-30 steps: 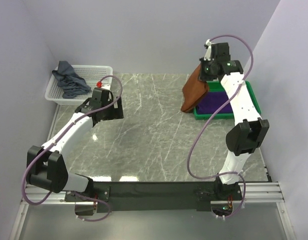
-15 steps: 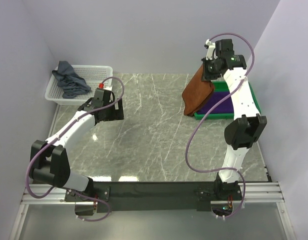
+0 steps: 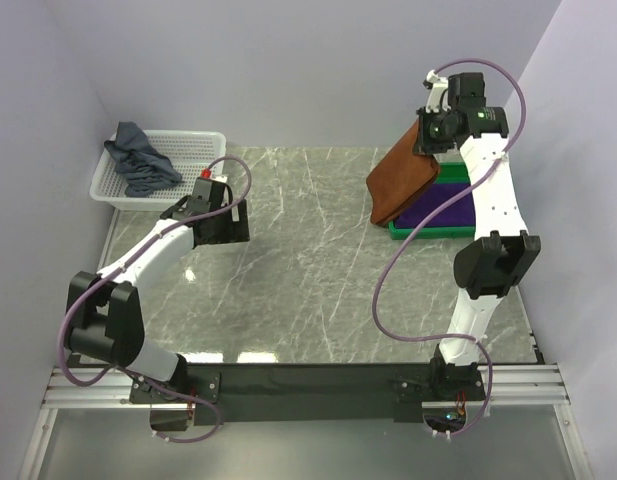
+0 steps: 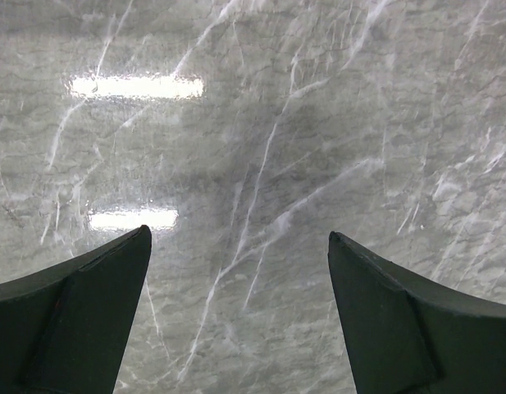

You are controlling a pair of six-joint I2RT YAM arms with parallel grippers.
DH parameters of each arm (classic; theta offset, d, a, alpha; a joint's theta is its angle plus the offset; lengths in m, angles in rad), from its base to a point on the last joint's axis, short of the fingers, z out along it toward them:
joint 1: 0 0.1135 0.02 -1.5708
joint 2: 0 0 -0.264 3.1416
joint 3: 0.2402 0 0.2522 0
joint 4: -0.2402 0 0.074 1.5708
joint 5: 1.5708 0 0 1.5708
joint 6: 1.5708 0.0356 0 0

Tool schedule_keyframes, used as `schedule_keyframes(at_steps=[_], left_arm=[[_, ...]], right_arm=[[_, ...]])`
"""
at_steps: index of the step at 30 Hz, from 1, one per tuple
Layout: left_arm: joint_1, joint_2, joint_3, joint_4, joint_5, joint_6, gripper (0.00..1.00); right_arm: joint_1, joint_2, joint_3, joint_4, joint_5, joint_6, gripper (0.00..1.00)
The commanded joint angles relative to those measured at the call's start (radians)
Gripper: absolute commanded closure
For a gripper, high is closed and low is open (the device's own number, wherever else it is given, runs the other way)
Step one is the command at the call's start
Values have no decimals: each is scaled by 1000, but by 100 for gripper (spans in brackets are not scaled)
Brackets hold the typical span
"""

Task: Fold and stack the towels
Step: Neatly place the folded towel into the bin

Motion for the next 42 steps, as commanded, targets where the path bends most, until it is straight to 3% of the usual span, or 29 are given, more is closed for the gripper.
schedule_keyframes(at_steps=[1, 7, 42], left_arm=[[3, 8, 9, 8, 20, 6, 6], [4, 19, 12, 5, 22, 6, 6], [4, 80, 25, -6, 31, 5, 7]], right_arm=[[-12, -59, 59, 19, -22, -24, 100], [-18, -54, 109, -15, -31, -33, 100], [-105, -97, 38, -59, -80, -164, 100]])
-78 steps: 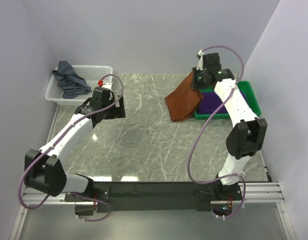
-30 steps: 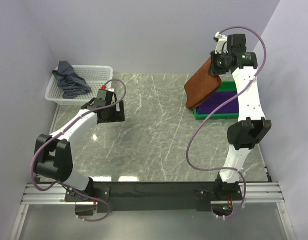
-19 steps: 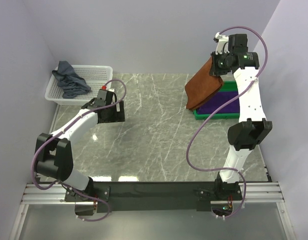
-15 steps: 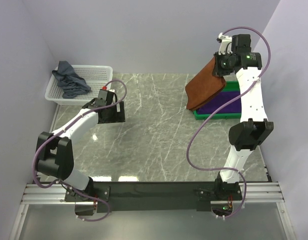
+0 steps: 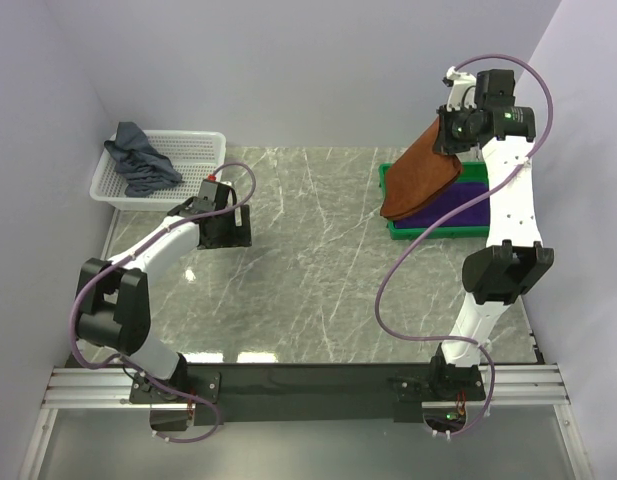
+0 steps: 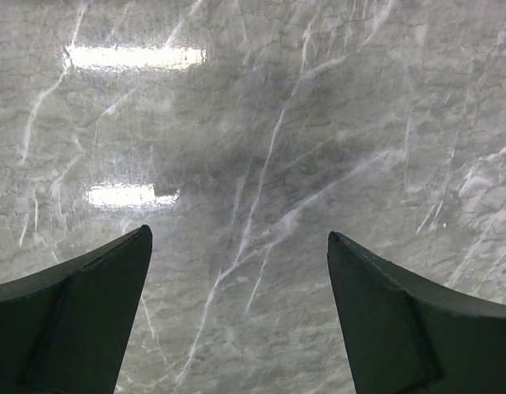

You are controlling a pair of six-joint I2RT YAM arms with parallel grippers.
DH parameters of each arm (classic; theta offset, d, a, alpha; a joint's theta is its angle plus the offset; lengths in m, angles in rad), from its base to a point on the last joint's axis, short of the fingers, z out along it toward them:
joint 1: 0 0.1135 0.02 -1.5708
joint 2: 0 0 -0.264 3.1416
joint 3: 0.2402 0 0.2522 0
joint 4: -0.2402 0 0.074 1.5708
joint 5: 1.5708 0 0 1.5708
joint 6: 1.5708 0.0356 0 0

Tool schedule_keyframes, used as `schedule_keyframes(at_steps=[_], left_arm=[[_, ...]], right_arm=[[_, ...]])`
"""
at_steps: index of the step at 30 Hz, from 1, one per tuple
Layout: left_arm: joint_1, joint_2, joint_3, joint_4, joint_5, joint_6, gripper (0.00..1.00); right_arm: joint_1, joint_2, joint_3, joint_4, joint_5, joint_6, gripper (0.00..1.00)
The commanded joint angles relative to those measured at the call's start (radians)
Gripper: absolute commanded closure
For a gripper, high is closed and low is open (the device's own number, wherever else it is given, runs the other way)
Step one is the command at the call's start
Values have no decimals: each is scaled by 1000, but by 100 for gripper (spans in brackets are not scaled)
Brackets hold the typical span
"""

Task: Fold and stack the towels
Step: Neatly place the folded towel into the bin

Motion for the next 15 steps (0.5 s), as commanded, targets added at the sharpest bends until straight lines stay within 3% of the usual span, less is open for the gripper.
schedule_keyframes(at_steps=[1, 15], left_arm=[[4, 4, 25, -3, 13, 5, 7], [4, 21, 29, -5, 17, 5, 7]], right_arm=[[-16, -37, 8, 4, -16, -37, 100], [-31, -20, 1, -12, -33, -105, 100]])
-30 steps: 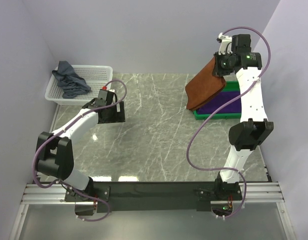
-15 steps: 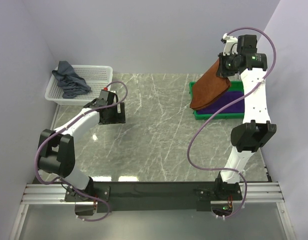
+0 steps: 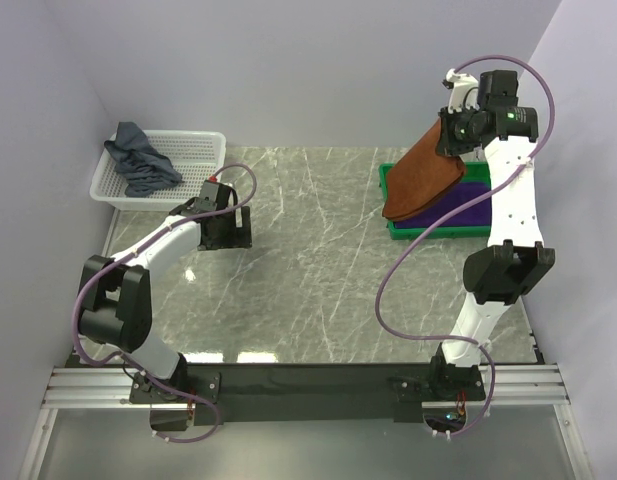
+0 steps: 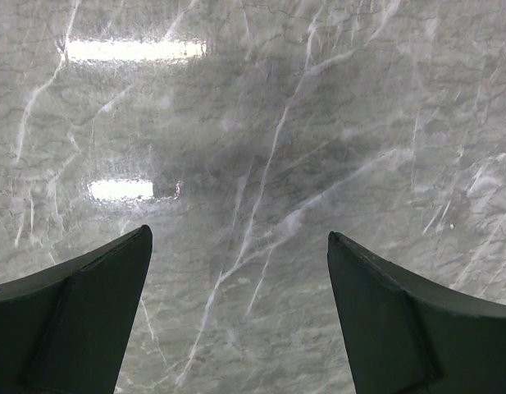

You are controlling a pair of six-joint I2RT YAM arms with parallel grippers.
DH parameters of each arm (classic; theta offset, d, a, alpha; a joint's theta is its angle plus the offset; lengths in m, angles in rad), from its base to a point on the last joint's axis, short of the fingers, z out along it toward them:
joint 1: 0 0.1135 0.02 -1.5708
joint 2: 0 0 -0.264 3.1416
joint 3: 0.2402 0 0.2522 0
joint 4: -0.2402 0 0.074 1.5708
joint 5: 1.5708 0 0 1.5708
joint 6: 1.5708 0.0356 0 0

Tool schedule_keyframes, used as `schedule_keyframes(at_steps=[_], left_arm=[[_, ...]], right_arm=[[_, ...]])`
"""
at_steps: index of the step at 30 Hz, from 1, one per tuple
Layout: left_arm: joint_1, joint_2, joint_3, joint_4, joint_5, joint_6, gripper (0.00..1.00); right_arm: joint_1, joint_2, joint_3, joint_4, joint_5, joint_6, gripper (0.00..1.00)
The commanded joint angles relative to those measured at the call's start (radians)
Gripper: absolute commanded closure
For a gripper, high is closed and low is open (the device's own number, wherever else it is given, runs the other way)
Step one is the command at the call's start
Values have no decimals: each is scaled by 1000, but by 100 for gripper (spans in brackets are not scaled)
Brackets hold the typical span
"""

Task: Fold and stack the towels
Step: Neatly place the folded towel into the bin

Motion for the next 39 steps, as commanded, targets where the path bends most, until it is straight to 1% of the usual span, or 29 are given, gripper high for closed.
schedule_keyframes(at_steps=[1, 12, 21, 31, 39], left_arm=[[4, 4, 28, -4, 17, 5, 7], [4, 11, 32, -9, 18, 6, 7], [4, 17, 35, -12, 24, 8, 7], [4, 16, 35, -10, 34, 8, 7], [4, 19, 38, -12, 35, 8, 7]], right_arm=[[-21, -18, -1, 5, -12, -43, 100], [-36, 17, -27, 49, 14, -62, 100], [-36, 35, -94, 120, 55, -68, 100], [-19, 52, -191, 214, 235, -80, 100], [-18, 51, -266, 316, 307, -83, 100]])
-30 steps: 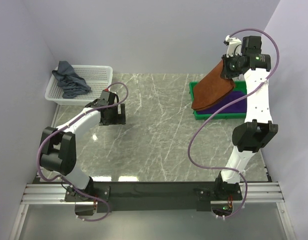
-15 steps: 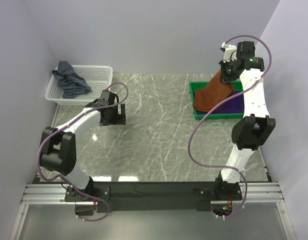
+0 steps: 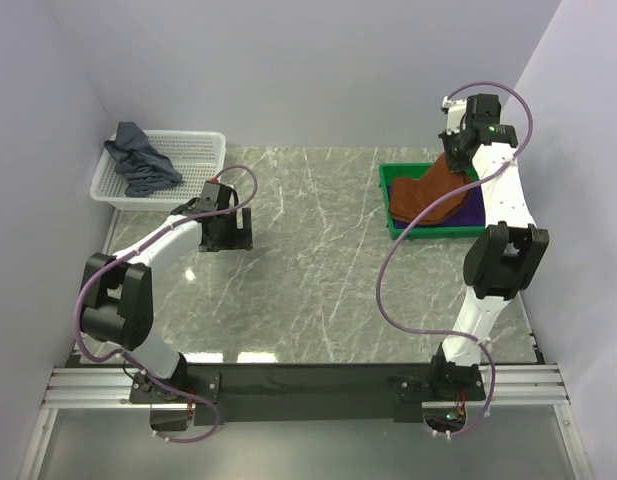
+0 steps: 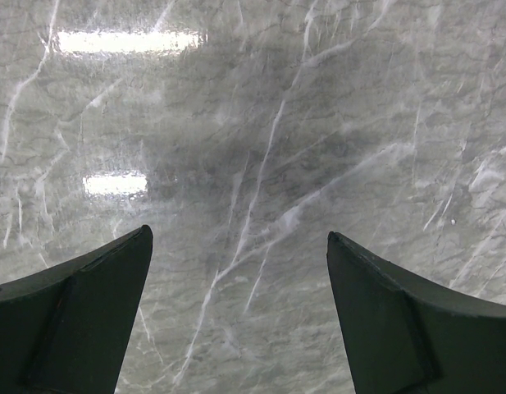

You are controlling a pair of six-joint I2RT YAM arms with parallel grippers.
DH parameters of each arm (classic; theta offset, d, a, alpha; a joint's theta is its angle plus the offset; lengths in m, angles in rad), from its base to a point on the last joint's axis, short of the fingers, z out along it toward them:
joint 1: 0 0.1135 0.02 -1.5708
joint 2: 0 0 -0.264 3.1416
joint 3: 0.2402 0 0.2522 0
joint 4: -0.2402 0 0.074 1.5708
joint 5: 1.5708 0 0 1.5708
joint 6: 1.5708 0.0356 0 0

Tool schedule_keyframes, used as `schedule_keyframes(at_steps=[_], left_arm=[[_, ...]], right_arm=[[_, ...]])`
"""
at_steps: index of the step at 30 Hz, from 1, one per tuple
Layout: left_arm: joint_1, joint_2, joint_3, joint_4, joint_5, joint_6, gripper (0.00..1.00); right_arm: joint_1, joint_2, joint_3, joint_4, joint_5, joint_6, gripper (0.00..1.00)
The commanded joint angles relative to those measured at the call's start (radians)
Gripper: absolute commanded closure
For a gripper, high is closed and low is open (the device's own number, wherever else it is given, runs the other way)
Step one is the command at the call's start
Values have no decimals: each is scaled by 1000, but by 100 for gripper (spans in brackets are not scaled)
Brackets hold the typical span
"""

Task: Fold and stack the towels
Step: Neatly place the folded towel into the bin

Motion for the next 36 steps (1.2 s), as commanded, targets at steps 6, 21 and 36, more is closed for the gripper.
schedule_keyframes(at_steps=[6, 21, 36], left_arm=[[4, 4, 38, -7, 18, 8, 8], [4, -12, 40, -4, 26, 8, 8], [6, -49, 34, -1, 28, 8, 8]], right_arm=[[9, -3, -87, 184, 100, -21, 100], [75, -142, -315, 385, 184, -64, 100], [98, -211, -414, 536, 334, -86, 100]])
